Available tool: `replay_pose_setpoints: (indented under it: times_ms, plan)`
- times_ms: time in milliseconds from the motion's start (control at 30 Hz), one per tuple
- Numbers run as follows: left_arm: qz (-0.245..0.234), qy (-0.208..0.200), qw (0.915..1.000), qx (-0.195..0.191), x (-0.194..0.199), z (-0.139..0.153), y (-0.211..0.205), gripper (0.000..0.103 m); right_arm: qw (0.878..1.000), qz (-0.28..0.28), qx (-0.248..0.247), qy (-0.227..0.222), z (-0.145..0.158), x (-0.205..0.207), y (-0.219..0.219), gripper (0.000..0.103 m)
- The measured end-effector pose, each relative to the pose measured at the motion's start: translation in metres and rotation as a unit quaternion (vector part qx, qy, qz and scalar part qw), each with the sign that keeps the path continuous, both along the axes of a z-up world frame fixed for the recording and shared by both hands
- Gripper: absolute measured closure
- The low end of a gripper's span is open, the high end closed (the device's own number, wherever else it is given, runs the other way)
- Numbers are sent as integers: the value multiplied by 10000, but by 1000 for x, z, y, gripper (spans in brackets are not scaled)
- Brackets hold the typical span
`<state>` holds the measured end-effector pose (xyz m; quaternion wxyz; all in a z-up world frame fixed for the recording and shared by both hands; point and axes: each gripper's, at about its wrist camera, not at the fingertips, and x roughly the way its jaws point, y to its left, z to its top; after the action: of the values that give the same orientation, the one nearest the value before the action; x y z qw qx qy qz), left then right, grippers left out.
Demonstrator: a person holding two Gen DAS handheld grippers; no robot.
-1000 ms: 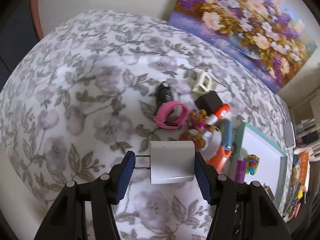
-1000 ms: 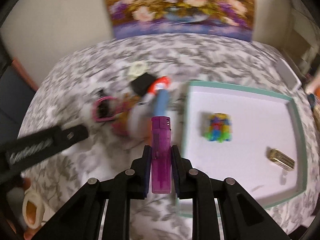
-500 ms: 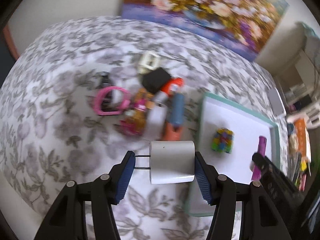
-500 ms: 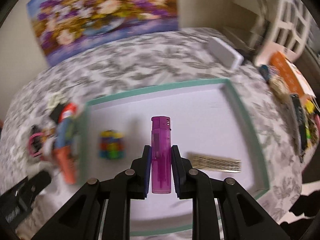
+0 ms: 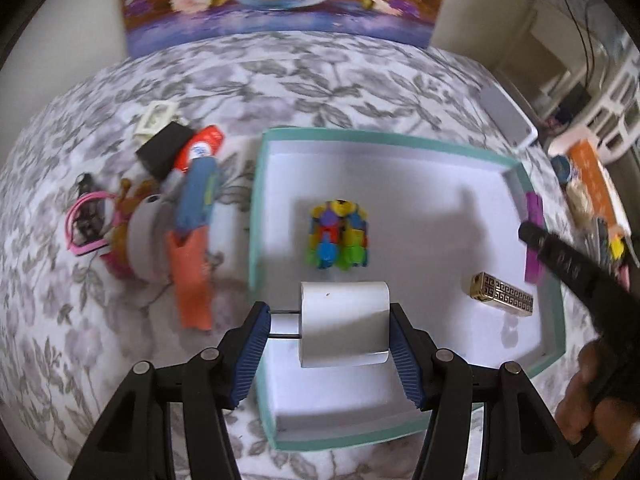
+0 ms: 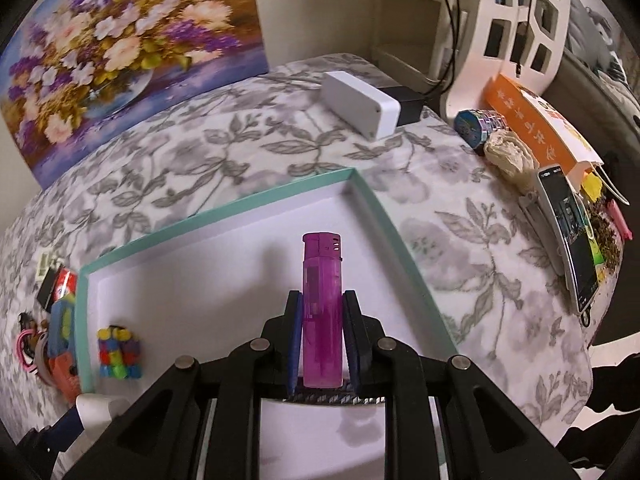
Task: Organize rigid objects
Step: 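Carry the charger and lighter into the tray and open both grippers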
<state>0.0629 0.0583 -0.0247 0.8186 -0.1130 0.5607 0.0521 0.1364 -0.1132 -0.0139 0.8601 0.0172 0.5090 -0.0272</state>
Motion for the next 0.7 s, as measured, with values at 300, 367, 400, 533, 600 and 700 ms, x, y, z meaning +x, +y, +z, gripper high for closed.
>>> replay_pose_setpoints:
  times_ms: [300,367,400,533,600,700]
  plan:
    - [-122,-46,9999,50,6,-8,-8,40,9997,-14,-37,233,-12,4,-2,83]
    - [-136,-100,9998,82,5,-6,-8,40,9997,31,-46,254,-11,2,0,83]
    - [-137,-143,9997,109,5,-3,-8,39,9997,50,-60,250,-11,2,2,83]
    - [-132,-219,9996,116,4,2,-8,33,9995,128,-112,275,-5,-1,5,82]
    - [-121,-214,9996,159,3,6,-7,33,9994,200,-128,249,0,-4,9,79]
    - [-72,-258,9994,206,2,11,-3,31,9993,275,-199,180,9,-8,16,67]
